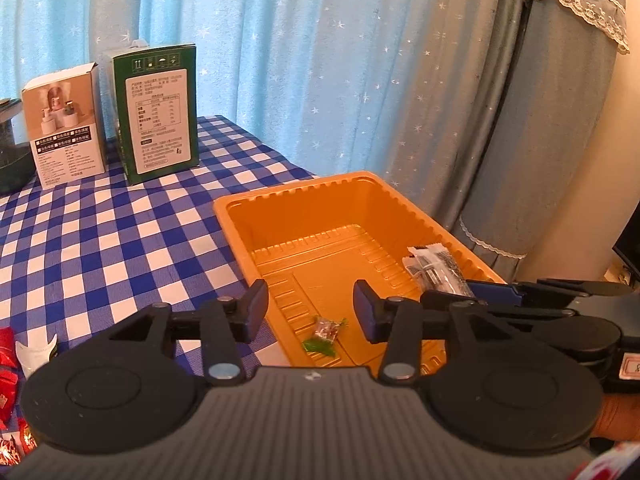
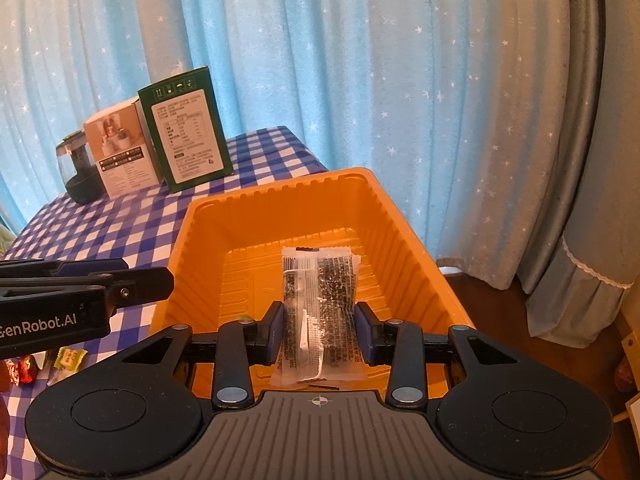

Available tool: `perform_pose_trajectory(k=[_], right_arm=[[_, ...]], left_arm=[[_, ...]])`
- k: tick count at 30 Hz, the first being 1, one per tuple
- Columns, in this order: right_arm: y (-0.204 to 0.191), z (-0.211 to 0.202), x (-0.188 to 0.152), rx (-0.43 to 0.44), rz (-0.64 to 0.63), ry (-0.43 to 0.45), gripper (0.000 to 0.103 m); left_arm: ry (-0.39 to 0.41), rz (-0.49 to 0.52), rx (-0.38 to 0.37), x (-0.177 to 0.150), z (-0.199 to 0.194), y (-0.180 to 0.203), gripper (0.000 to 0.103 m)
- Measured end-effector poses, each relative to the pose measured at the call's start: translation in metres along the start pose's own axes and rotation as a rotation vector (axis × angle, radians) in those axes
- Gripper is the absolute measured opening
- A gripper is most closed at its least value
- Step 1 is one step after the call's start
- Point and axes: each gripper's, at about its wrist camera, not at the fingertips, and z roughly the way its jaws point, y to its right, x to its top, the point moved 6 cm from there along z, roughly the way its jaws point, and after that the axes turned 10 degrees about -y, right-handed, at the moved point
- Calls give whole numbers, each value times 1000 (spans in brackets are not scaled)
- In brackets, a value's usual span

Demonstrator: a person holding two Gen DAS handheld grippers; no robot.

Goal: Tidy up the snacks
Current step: 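Carry both snacks over the orange tray and open both tools to drop them, then move both tools from the tray back toward the remaining snacks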

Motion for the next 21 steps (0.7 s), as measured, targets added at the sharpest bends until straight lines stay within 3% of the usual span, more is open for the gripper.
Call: perform_pose_trajectory(k=[13, 21], right_arm=[[-7, 2, 1, 48, 18, -13, 42], [-22, -2, 3, 59, -16, 3, 43]], left_arm=[[8, -1, 16, -3, -10, -5, 45], [31, -11, 38, -3, -29, -18, 53]])
